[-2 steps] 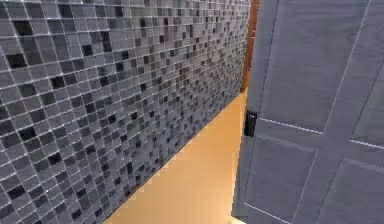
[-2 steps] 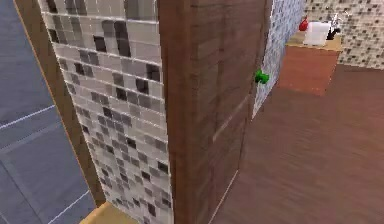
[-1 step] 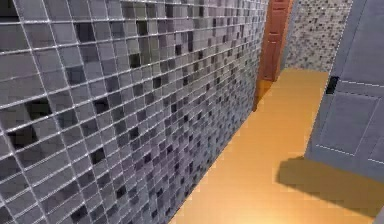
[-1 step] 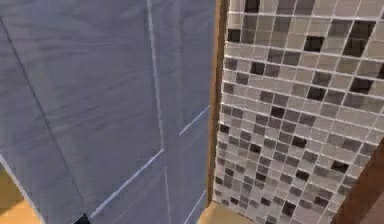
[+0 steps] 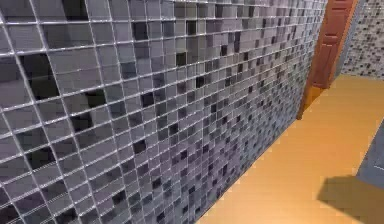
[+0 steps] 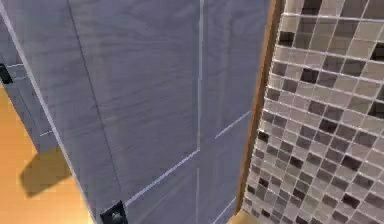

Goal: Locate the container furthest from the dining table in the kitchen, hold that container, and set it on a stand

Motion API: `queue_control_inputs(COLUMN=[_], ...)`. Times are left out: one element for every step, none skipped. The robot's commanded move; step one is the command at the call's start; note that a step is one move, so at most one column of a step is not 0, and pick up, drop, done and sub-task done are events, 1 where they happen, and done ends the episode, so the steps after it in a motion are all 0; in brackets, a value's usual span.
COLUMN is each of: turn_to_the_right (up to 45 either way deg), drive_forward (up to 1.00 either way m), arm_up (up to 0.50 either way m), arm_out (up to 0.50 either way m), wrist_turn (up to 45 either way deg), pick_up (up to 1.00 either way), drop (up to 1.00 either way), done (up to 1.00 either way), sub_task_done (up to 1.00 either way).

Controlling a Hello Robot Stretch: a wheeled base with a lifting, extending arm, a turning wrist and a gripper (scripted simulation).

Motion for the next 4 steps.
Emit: queue_control_inputs(turn_to_the_right=[0.0,39.0,0.0,45.0], drive_forward=[0.45,0.0,0.25,0.0], arm_up=[0.0,0.0,0.0,0.0], arm_out=[0.0,0.0,0.0,0.0], wrist_turn=[0.0,0.0,0.0,0.0], pick_up=[0.0,0.0,0.0,0.0], drop=[0.0,0.0,0.0,0.0], done=[0.0,0.0,0.0,0.0], sub_task_done=[0.0,0.0,0.0,0.0])
